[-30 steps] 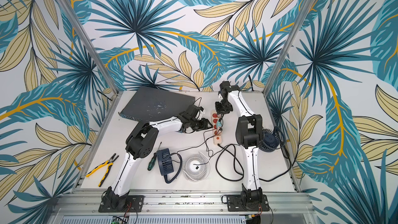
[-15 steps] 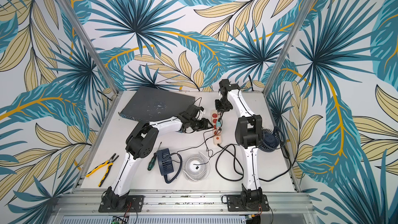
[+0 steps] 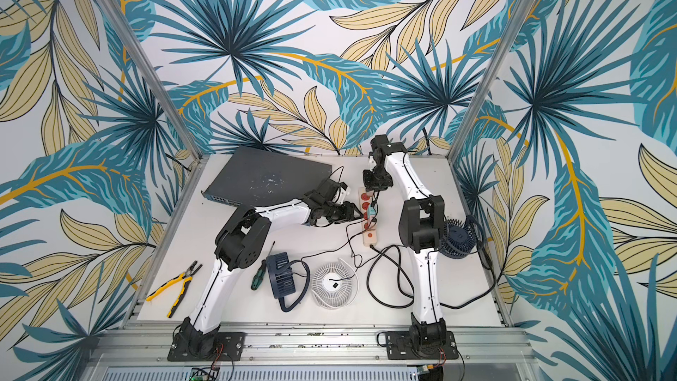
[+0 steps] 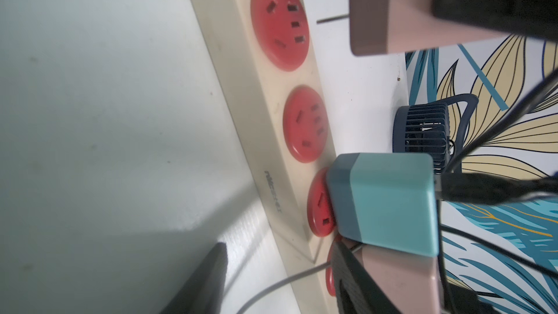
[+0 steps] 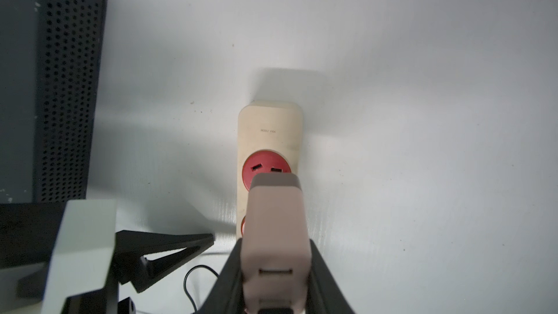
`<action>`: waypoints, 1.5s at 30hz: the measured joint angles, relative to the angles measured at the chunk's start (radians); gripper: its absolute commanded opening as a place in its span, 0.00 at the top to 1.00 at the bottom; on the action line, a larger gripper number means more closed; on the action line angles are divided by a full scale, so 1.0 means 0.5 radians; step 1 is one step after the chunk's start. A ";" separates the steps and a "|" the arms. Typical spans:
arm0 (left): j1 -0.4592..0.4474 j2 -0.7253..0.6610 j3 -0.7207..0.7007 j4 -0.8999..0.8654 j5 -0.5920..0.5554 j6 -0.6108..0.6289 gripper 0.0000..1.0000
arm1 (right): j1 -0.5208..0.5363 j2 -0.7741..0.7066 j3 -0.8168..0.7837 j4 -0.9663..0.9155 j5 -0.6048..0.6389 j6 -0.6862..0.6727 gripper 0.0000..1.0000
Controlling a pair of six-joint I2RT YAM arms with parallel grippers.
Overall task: Plug the desk fan into the power strip
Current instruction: Insert the plug into the socket.
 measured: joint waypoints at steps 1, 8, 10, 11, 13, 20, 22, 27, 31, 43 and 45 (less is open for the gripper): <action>0.000 0.000 0.000 -0.001 0.000 0.000 0.41 | 0.000 0.005 0.000 -0.001 0.000 -0.001 1.00; 0.000 0.000 0.000 0.000 0.000 0.000 0.41 | 0.000 0.033 0.000 -0.012 0.000 -0.001 1.00; 0.000 0.000 0.000 -0.001 0.000 -0.001 0.41 | 0.000 0.043 0.000 -0.012 -0.002 -0.001 1.00; 0.000 0.001 0.000 0.000 0.000 0.000 0.41 | 0.000 0.049 0.001 -0.011 -0.003 -0.001 1.00; 0.000 0.001 0.000 0.000 0.000 0.000 0.41 | 0.000 0.056 0.003 -0.008 -0.005 -0.001 1.00; 0.000 0.001 0.000 0.000 0.000 0.000 0.41 | 0.000 0.064 0.005 -0.010 0.001 0.002 1.00; 0.000 0.001 0.000 0.000 0.000 0.000 0.41 | 0.001 0.070 0.014 -0.011 0.008 0.009 1.00; 0.000 0.001 0.000 -0.001 0.000 0.001 0.41 | 0.004 0.109 0.075 -0.050 0.015 0.031 1.00; 0.000 0.001 0.000 -0.001 0.000 0.001 0.41 | 0.006 0.130 0.108 -0.068 0.020 0.045 1.00; 0.000 0.001 0.000 -0.001 -0.001 0.001 0.41 | 0.018 0.192 0.198 -0.104 0.047 0.046 1.00; 0.000 0.001 0.000 -0.001 -0.002 0.001 0.41 | 0.030 0.239 0.198 -0.092 0.059 0.046 1.00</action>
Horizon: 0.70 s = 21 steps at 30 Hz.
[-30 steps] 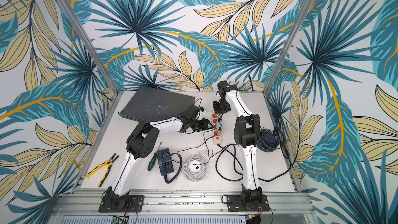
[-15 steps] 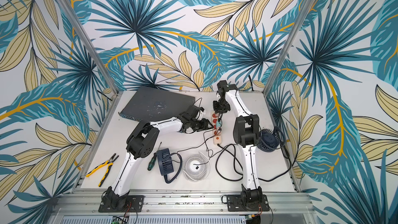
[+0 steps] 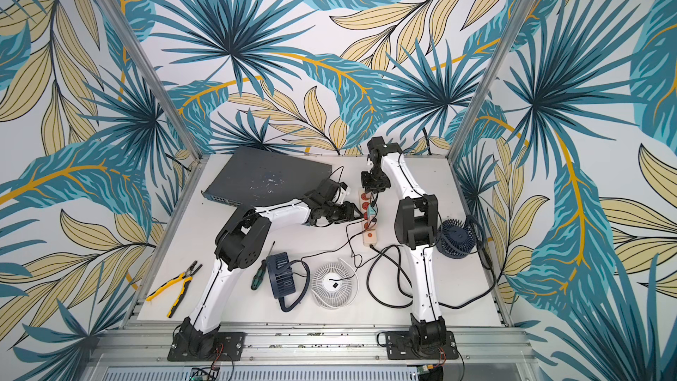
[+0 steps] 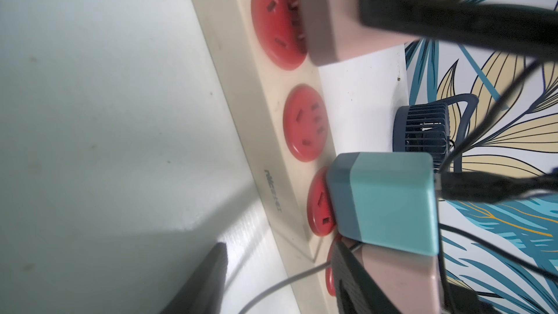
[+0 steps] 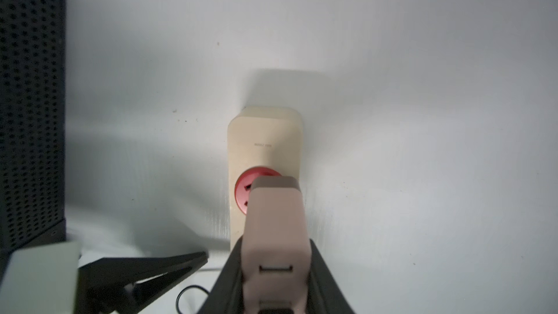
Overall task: Plug the desk fan into the power strip
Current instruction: Insert the plug into the socket.
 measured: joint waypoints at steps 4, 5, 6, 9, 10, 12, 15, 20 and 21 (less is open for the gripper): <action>0.000 -0.001 -0.001 0.001 0.000 -0.001 0.41 | 0.018 0.008 0.011 -0.003 0.040 0.003 1.00; 0.000 0.000 -0.001 0.001 0.001 -0.001 0.41 | 0.022 0.008 0.011 -0.003 0.051 0.006 1.00; 0.000 0.000 -0.001 0.001 0.000 -0.001 0.41 | 0.028 0.008 0.011 -0.003 0.064 0.008 1.00; 0.000 0.000 -0.004 0.006 0.001 -0.001 0.41 | 0.049 0.012 0.005 0.000 0.108 0.014 1.00; 0.000 -0.001 -0.005 0.008 0.000 -0.001 0.41 | 0.056 0.018 0.004 -0.001 0.124 0.015 1.00; 0.000 -0.001 -0.014 0.024 0.001 -0.002 0.42 | 0.072 0.025 0.006 -0.001 0.157 0.018 1.00; 0.000 -0.002 -0.033 0.061 0.000 -0.001 0.41 | 0.091 0.031 0.008 -0.001 0.198 0.026 1.00; 0.001 -0.032 -0.074 0.072 -0.016 0.017 0.41 | 0.098 0.032 -0.007 0.025 0.211 0.038 1.00; 0.001 -0.038 -0.084 0.069 -0.021 0.023 0.40 | 0.097 0.031 -0.011 0.033 0.211 0.041 1.00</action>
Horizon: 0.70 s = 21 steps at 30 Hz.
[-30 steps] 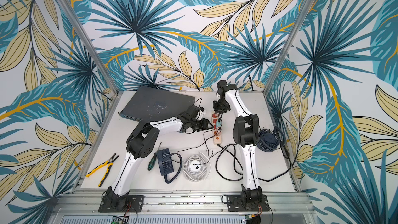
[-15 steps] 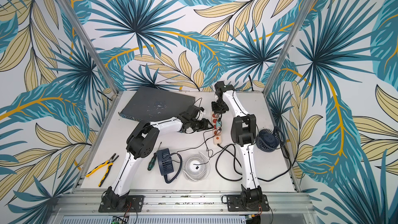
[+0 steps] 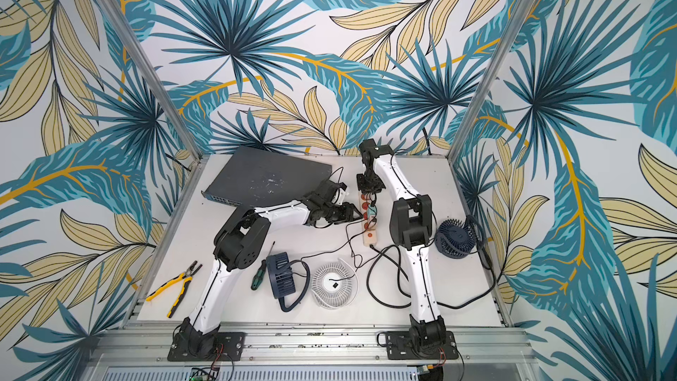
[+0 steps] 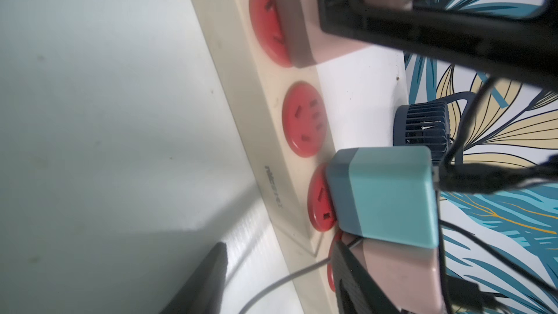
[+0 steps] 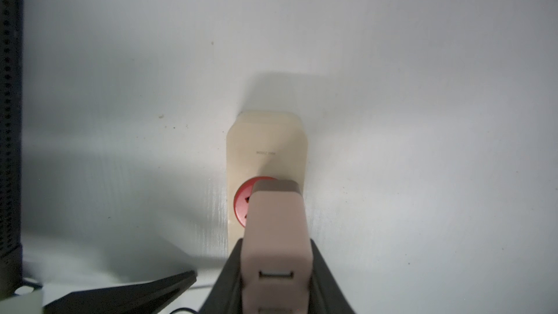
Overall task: Plug the desk fan into the power strip
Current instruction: Insert the plug into the socket.
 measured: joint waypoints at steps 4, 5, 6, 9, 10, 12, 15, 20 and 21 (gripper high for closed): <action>0.002 -0.072 -0.075 -0.024 -0.033 0.050 0.33 | 0.000 -0.023 -0.030 0.033 0.001 0.019 0.89; 0.004 -0.100 -0.101 -0.032 -0.047 0.067 0.30 | 0.000 -0.035 -0.047 0.046 0.002 0.024 0.83; 0.005 -0.139 -0.132 -0.043 -0.066 0.090 0.27 | 0.000 -0.058 -0.065 0.063 0.004 0.028 0.74; 0.008 -0.295 -0.237 -0.078 -0.138 0.165 0.16 | 0.002 -0.101 -0.129 0.139 0.002 0.052 0.44; 0.009 -0.367 -0.274 -0.092 -0.171 0.196 0.13 | 0.006 -0.101 -0.156 0.191 0.001 0.056 0.37; 0.013 -0.524 -0.349 -0.112 -0.246 0.262 0.08 | 0.021 -0.104 -0.224 0.254 0.002 0.064 0.23; 0.018 -0.806 -0.490 -0.117 -0.381 0.362 0.03 | 0.043 -0.193 -0.313 0.323 0.010 0.061 0.10; 0.069 -1.326 -0.849 -0.098 -0.670 0.506 0.00 | 0.053 -0.788 -0.567 0.508 0.042 0.070 0.00; 0.087 -1.415 -0.922 -0.098 -0.723 0.527 0.00 | 0.053 -0.943 -0.651 0.574 0.057 0.074 0.00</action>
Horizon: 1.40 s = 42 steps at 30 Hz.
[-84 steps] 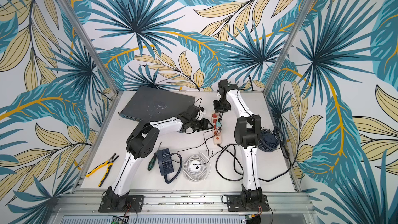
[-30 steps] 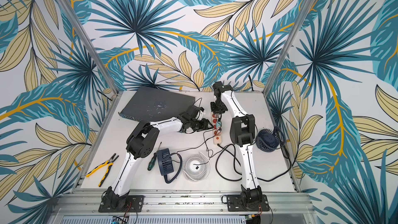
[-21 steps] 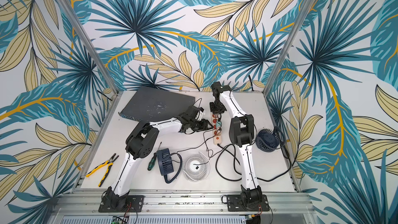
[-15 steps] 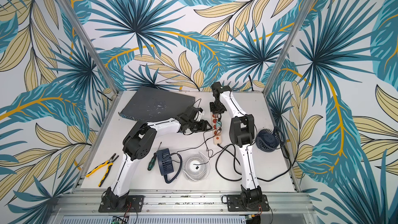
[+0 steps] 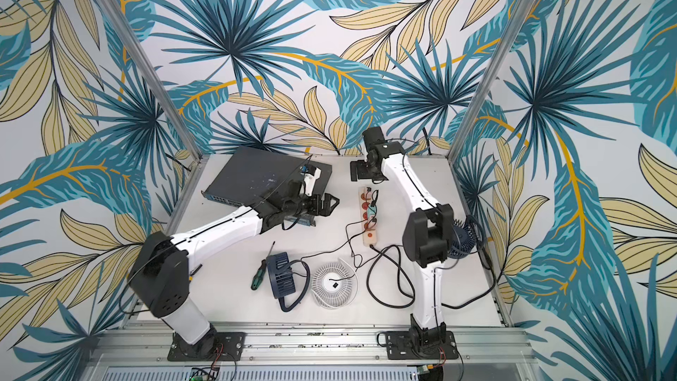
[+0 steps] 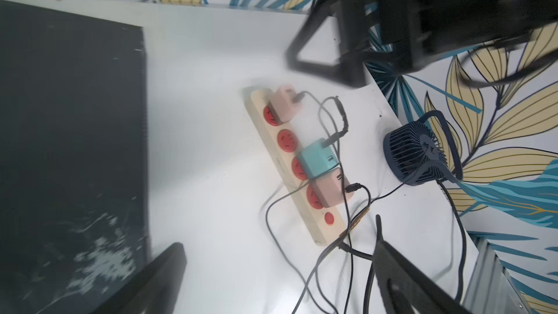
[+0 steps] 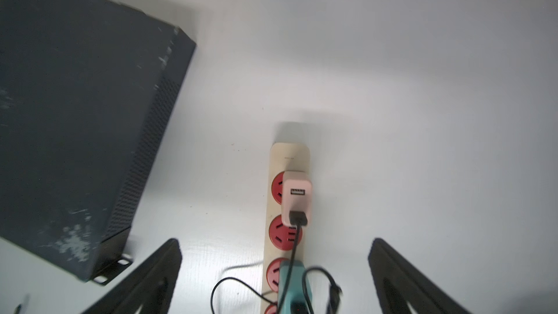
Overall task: Plug the desk fan into the power strip
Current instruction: Insert the plug into the socket, then reset both arms
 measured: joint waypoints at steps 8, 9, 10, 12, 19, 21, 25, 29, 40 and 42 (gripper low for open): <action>0.311 -0.639 -0.524 -0.031 -0.494 0.148 0.00 | -0.098 -1.250 -1.386 0.817 0.127 0.128 0.00; 0.376 -0.703 -0.599 -0.014 -0.558 0.169 0.00 | -0.133 -1.340 -1.575 0.913 0.136 0.150 0.00; 0.439 -0.758 -0.674 0.002 -0.613 0.187 0.00 | -0.171 -1.415 -1.761 1.012 0.150 0.164 0.00; 0.591 -0.860 -0.846 0.061 -0.700 0.223 0.00 | -0.250 -1.546 -2.129 1.208 0.181 0.198 0.00; 1.017 -0.972 -1.312 0.337 -0.970 0.340 0.00 | -0.433 -1.841 -2.988 1.865 0.354 0.230 0.00; 1.035 -0.943 -1.415 0.506 -1.033 0.412 0.00 | -0.455 -1.839 -3.088 2.074 0.426 0.219 0.00; 1.038 -0.700 -1.559 0.928 -1.000 0.575 0.00 | -0.486 -1.772 -3.228 2.524 0.568 0.139 0.00; 1.039 -0.490 -1.576 1.243 -0.853 0.803 0.00 | -0.503 -1.640 -3.429 3.072 0.645 -0.027 0.00; 1.119 -0.188 -1.634 1.814 -0.555 0.986 0.00 | -0.560 -1.085 -3.508 4.024 0.519 -0.349 0.00; 1.119 -0.188 -1.634 1.819 -0.539 0.990 0.00 | -0.603 -1.033 -3.491 4.054 0.442 -0.356 0.00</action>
